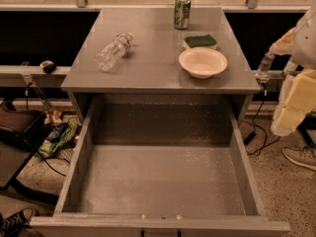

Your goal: Place water bottle into top drawer

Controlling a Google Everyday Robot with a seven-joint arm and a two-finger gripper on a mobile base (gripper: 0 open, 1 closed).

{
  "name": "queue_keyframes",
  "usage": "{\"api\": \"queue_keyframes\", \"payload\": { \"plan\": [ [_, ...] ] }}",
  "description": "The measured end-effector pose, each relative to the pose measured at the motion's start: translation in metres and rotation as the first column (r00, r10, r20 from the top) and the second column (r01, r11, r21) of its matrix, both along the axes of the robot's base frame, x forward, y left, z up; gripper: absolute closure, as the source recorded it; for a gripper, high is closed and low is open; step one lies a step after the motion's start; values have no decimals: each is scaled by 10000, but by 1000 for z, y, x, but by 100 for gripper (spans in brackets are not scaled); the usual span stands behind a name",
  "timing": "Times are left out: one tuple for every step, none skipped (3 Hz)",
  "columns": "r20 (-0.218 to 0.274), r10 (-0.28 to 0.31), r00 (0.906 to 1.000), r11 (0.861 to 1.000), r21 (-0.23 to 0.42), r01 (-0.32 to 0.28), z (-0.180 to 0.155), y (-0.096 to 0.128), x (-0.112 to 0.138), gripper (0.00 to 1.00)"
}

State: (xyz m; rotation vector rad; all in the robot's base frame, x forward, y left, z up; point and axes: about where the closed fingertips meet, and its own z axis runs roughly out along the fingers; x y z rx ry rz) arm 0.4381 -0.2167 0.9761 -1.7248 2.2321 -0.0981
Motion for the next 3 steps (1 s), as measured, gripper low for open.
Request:
{"api": "queue_keyframes", "payload": {
  "plan": [
    [0,0,10000,10000,0,0,0,0,0,0],
    [752,823,9938,9963,-295,-802,13,26,35,0],
    [1568,2017,9668,9758,-1176,-1845,32,82,97,0]
  ]
}}
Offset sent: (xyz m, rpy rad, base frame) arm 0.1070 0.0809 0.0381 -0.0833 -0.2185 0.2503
